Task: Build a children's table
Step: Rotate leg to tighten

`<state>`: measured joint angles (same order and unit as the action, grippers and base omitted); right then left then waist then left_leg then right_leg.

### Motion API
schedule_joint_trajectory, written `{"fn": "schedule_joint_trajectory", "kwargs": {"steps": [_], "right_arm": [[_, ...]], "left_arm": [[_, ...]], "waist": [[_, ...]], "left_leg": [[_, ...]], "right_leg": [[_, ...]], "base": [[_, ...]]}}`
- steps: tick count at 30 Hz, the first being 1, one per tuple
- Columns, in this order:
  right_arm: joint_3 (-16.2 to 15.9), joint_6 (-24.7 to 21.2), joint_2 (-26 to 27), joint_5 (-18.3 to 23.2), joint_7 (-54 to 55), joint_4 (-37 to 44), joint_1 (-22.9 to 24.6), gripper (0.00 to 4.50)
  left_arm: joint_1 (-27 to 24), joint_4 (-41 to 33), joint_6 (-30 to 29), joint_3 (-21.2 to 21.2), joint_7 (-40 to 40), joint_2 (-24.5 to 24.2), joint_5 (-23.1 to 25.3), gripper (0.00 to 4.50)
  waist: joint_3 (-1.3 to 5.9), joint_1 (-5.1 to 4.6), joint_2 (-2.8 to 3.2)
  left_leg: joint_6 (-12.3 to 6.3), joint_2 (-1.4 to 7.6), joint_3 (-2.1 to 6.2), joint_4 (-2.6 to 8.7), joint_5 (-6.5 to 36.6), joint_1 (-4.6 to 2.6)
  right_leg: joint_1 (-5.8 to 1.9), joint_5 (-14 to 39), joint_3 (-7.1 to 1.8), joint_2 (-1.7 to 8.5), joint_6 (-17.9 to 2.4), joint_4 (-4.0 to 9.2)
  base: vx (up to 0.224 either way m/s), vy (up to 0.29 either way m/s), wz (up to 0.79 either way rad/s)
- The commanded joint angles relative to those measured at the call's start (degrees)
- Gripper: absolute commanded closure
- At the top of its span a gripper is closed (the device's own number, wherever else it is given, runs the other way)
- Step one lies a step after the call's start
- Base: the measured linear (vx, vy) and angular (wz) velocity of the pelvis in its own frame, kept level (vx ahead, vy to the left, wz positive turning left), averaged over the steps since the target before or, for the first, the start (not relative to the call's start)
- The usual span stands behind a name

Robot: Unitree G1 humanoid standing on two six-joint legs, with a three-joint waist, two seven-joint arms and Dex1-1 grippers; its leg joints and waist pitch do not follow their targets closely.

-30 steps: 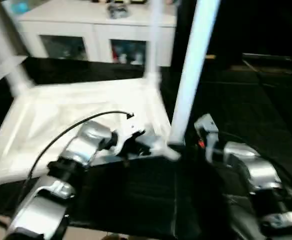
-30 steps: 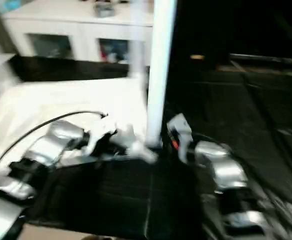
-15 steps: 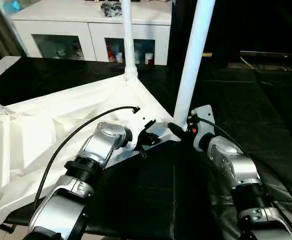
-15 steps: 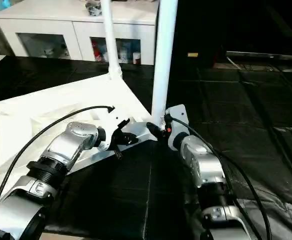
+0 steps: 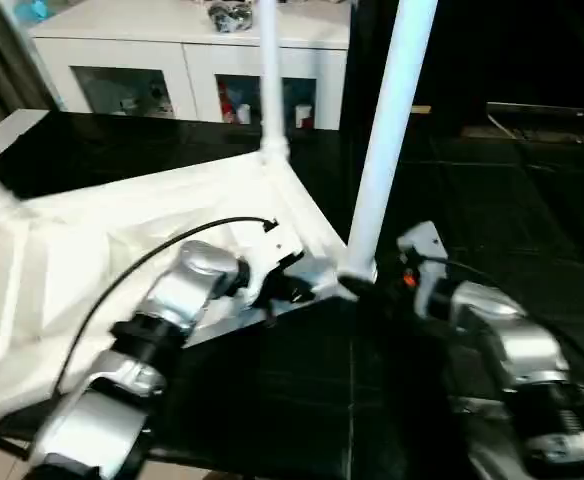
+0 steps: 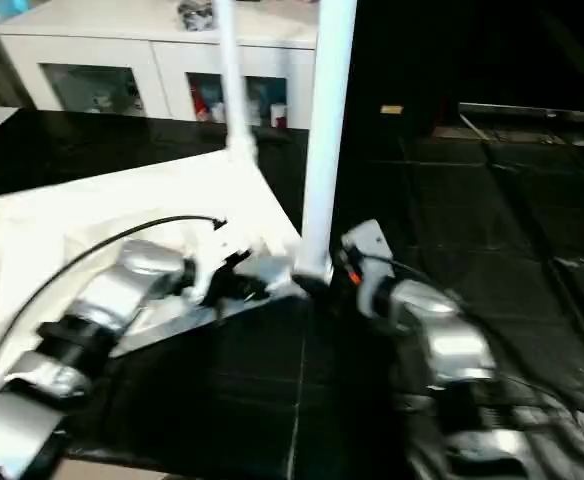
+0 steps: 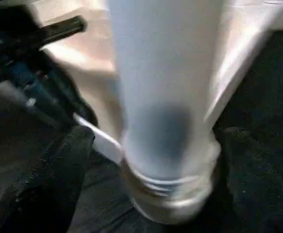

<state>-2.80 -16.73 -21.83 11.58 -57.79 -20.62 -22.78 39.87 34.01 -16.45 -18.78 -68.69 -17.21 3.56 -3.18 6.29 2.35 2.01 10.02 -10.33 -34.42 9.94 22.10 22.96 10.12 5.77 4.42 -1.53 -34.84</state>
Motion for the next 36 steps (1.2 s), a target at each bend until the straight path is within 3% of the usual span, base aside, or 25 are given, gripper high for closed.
{"fn": "schedule_joint_trajectory", "kwargs": {"steps": [1, 3, 13, 28, 29, 36], "right_arm": [[-1.6, 0.9, -1.5, 0.4, -4.9, 1.7, -0.1, 0.14], [-3.1, 0.8, -4.1, 0.5, -9.5, 2.2, 0.0, 0.14], [-6.9, 1.8, -8.3, 1.7, -20.1, 3.6, -0.7, 0.14], [-10.0, 3.1, -6.8, 0.5, -21.3, 1.4, -2.0, 0.14], [-10.0, 2.7, -6.5, 0.5, -20.9, 1.0, -2.3, 0.38], [-10.0, 2.1, -6.1, 0.9, -20.7, 0.8, -2.6, 0.94]], "left_arm": [[0.4, -2.4, 2.8, -2.1, -5.0, -0.3, -0.9, 4.50], [0.3, -2.9, 3.8, -2.9, -8.1, -1.5, -1.1, 4.50], [0.2, -3.4, 8.0, -6.0, -16.5, -4.7, -1.2, 4.50], [0.4, -3.2, 9.8, -6.8, -18.3, -5.0, -1.2, 4.50], [0.5, -3.1, 9.9, -6.8, -18.2, -4.9, -1.1, 4.50], [0.6, -2.8, 10.1, -6.8, -17.7, -4.8, -1.1, 4.50]], "waist": [[4.01, 0.14, -0.68], [3.97, 0.50, -0.65], [4.13, 1.73, -0.89], [4.11, 1.78, -0.98], [4.14, 1.76, -0.97], [4.23, 1.81, -1.02]], "left_leg": [[-4.29, 3.56, 1.26, 3.75, 11.6, -1.17], [-4.01, 3.71, 1.19, 3.79, 12.4, -1.48], [-4.44, 3.77, 1.18, 3.64, 10.8, -1.20], [-3.44, 3.85, 1.32, 3.82, 11.5, -1.23], [-3.43, 3.85, 1.33, 3.81, 11.4, -1.22], [-3.59, 3.84, 1.27, 3.74, 10.7, -1.17]], "right_leg": [[-2.96, 17.3, -3.35, 5.04, -9.5, 5.20], [-2.71, 18.1, -3.39, 5.05, -9.6, 5.30], [-2.77, 17.1, -3.48, 5.19, -10.1, 4.88], [-2.71, 18.8, -3.46, 5.25, -9.7, 4.93], [-2.74, 18.5, -3.46, 5.30, -9.9, 4.88], [-2.83, 16.9, -3.50, 5.28, -10.2, 4.68]], "base": [[0.000, 0.000, 0.00], [0.000, 0.000, 0.00], [0.000, 0.000, 0.00], [0.000, 0.000, 0.00], [0.000, 0.000, 0.00], [0.000, 0.000, 0.00]]}}
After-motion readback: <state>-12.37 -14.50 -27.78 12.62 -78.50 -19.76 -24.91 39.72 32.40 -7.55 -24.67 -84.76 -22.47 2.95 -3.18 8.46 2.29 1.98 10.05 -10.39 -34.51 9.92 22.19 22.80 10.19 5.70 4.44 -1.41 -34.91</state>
